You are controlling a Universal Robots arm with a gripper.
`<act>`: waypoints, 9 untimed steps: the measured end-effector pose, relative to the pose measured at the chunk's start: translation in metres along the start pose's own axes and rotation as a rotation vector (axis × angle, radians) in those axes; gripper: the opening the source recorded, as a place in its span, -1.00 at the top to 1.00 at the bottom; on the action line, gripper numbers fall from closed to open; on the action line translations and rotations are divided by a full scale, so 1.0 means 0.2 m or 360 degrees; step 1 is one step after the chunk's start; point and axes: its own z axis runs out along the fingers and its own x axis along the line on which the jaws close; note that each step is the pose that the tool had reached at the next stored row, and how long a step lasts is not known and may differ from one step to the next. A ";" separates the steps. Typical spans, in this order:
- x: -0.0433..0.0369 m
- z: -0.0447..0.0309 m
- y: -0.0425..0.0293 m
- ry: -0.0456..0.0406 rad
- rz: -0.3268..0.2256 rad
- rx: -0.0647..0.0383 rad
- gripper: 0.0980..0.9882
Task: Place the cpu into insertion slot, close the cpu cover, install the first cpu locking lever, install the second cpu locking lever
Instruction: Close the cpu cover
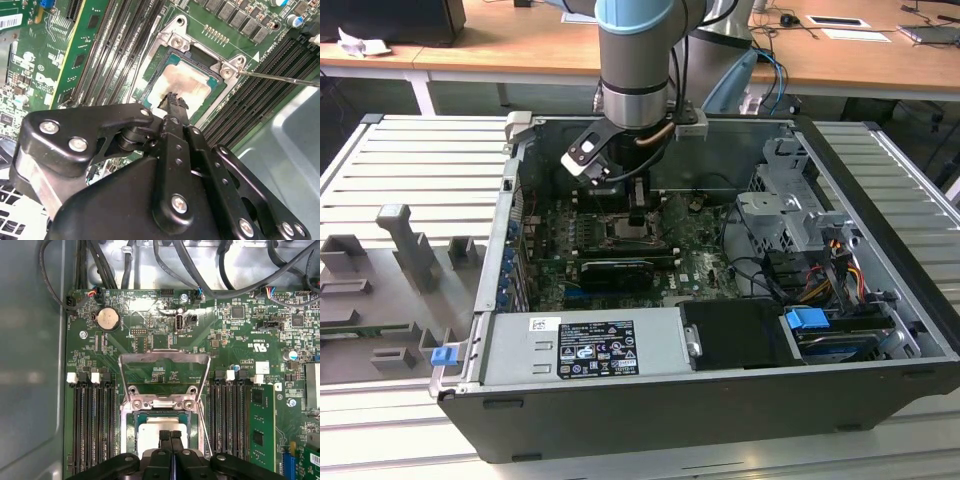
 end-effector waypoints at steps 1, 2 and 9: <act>0.000 -0.019 0.002 0.0000 0.0000 0.0000 0.98; 0.000 -0.036 0.003 -0.0002 0.0000 0.0000 0.98; -0.002 -0.040 0.010 -0.0004 0.0000 0.0000 0.98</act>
